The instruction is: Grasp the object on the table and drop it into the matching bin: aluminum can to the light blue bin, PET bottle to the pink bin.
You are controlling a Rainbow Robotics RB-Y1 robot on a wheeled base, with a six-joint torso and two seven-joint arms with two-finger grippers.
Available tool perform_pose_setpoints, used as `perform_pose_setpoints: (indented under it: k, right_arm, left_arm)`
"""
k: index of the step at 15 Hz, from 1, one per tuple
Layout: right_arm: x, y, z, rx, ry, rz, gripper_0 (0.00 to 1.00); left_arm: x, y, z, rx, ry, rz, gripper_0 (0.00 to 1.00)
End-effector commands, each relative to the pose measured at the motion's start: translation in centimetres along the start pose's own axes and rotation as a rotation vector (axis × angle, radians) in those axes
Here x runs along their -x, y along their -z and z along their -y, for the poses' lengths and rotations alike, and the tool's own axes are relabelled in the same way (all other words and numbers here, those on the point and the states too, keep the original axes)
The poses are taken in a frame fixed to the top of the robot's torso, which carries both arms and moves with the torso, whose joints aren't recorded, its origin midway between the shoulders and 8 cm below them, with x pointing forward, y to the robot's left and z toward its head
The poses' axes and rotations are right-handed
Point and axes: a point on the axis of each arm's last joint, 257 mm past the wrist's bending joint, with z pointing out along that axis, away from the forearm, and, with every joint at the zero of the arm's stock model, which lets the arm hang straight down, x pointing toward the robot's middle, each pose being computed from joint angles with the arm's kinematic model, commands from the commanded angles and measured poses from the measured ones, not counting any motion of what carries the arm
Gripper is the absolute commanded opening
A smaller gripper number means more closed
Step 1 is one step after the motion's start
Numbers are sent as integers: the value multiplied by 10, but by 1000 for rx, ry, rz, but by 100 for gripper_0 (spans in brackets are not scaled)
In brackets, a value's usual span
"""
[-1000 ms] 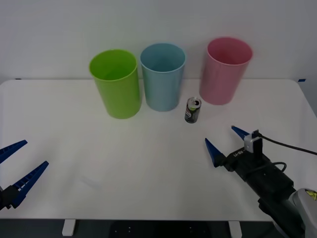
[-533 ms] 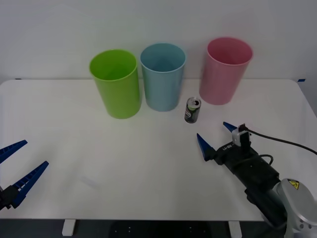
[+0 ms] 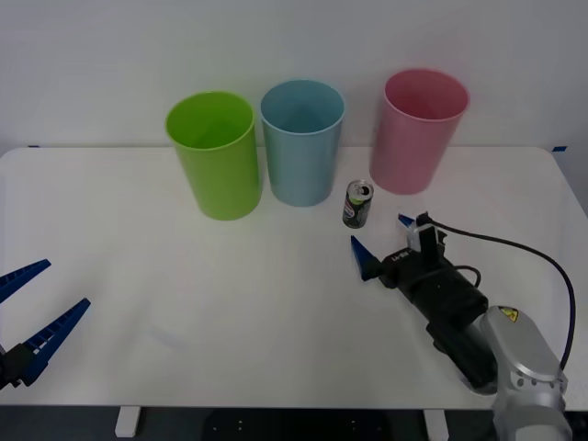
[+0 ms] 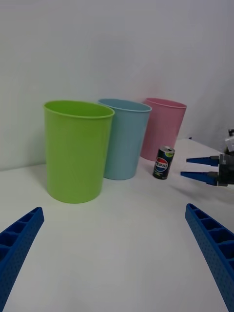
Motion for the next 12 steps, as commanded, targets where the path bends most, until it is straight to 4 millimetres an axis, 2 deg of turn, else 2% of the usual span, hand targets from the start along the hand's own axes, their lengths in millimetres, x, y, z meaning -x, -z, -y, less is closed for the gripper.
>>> perform_pose_setpoints:
  k: [1, 12]
  right_arm:
    - [-1, -18, -3, 5, -4, -17, 100]
    - [3, -69, -4, 2, -7, -71, 100]
  left_arm:
    - [0, 0, 0, 0, 0, 0, 100]
    - [0, 0, 0, 0, 0, 0, 100]
